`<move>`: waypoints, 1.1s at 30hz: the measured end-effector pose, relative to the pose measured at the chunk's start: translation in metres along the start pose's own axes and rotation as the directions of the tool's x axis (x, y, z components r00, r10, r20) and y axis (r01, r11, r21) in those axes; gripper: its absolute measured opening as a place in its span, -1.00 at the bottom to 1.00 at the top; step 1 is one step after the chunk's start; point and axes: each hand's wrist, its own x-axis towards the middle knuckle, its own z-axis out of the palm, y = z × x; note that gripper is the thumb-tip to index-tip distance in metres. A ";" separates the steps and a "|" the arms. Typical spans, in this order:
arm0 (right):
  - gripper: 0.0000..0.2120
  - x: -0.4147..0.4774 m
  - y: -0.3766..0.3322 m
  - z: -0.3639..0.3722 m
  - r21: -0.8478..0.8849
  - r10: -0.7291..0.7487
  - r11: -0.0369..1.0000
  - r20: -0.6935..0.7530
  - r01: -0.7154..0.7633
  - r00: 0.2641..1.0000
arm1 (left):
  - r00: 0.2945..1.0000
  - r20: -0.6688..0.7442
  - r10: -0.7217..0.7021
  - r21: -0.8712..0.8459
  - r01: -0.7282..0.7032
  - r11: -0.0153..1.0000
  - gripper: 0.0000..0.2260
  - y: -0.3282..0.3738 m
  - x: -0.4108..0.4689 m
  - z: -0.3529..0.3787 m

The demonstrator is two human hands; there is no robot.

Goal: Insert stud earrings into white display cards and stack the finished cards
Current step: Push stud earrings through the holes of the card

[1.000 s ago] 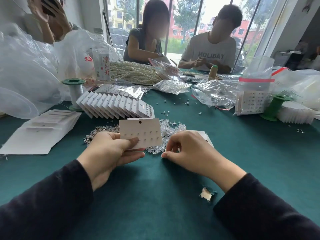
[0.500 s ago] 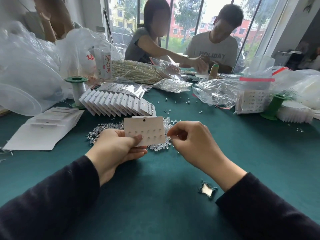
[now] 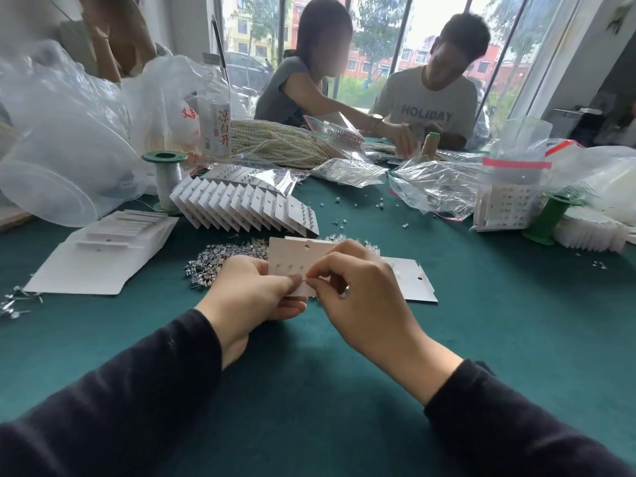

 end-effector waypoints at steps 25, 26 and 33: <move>-0.82 -0.008 -0.001 0.013 0.001 0.019 1.000 0.063 -0.019 0.998 | 0.996 -0.044 0.072 0.122 -0.066 0.990 -0.79 -0.006 0.000 0.006; -0.82 -0.009 0.000 0.012 0.001 0.020 1.000 0.069 -0.020 0.997 | 0.997 -0.041 0.072 0.130 -0.066 0.989 -0.79 -0.006 0.000 0.005; -0.87 -0.009 0.000 0.010 -0.003 0.021 1.000 0.124 -0.021 0.992 | 0.998 -0.026 0.062 0.143 -0.058 0.988 -0.79 -0.006 -0.001 0.004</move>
